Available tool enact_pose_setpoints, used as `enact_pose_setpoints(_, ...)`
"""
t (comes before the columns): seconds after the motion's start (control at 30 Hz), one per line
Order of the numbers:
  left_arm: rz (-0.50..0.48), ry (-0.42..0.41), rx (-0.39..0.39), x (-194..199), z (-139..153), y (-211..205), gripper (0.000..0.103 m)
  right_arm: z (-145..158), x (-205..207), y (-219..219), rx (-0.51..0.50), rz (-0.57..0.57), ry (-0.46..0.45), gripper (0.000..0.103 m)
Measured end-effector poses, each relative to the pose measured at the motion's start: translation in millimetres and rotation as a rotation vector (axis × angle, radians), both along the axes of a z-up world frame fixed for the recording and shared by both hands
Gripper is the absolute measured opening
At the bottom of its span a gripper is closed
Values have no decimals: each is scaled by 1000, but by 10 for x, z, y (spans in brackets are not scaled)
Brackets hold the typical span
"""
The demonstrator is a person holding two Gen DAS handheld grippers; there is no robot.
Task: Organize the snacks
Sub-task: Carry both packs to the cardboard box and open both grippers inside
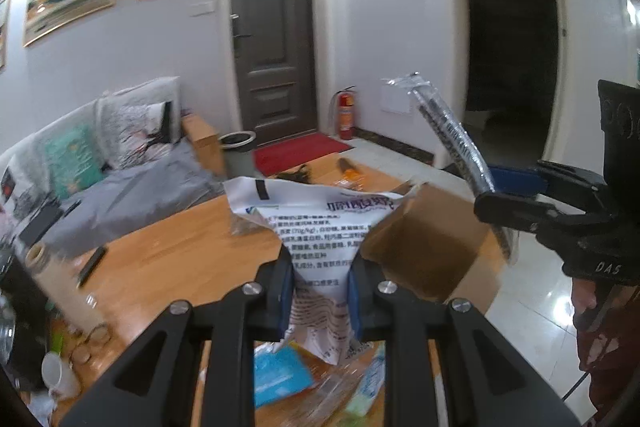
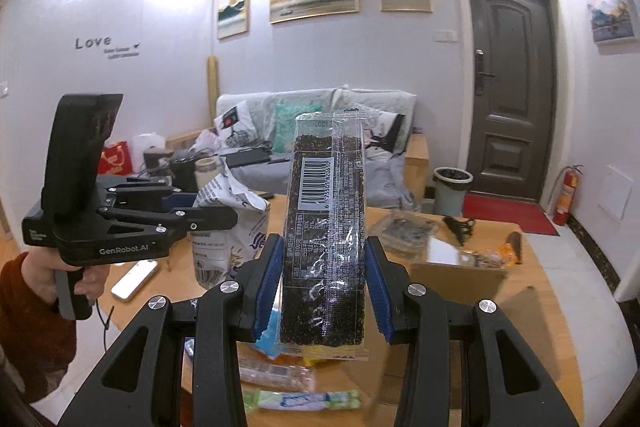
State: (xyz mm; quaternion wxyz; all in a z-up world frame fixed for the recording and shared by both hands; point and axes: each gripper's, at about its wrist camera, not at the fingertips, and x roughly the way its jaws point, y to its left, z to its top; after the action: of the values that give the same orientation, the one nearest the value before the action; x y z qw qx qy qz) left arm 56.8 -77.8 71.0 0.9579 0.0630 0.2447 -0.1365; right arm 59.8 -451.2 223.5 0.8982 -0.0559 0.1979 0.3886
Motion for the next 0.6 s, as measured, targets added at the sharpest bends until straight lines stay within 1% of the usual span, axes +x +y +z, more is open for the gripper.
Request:
enact_pose_setpoints(0.13,-73,-3,12,187,122,-430,20,106,34,-340,-15,-70,-14,37)
enact_pose_setpoints(0.27,-151,46,7,433,168,-840,20,110,112,-602,-38,-132,-11,37)
enact_pose_setpoints(0.37,-180,105,22,651,92,-1110,20,65,173,-757,-61,-171,-10,37)
enact_pose_setpoints(0.43,-198,154,25,779,12,-1259,20,12,242,-851,-64,-182,11,37)
enact_pose_setpoints(0.53,-220,240,39,989,-180,-1454,20,-93,352,-929,-71,-185,43,37)
enact_pose_setpoints(0.6,-225,284,49,1016,-324,-1552,20,-172,441,-945,-74,-173,76,37)
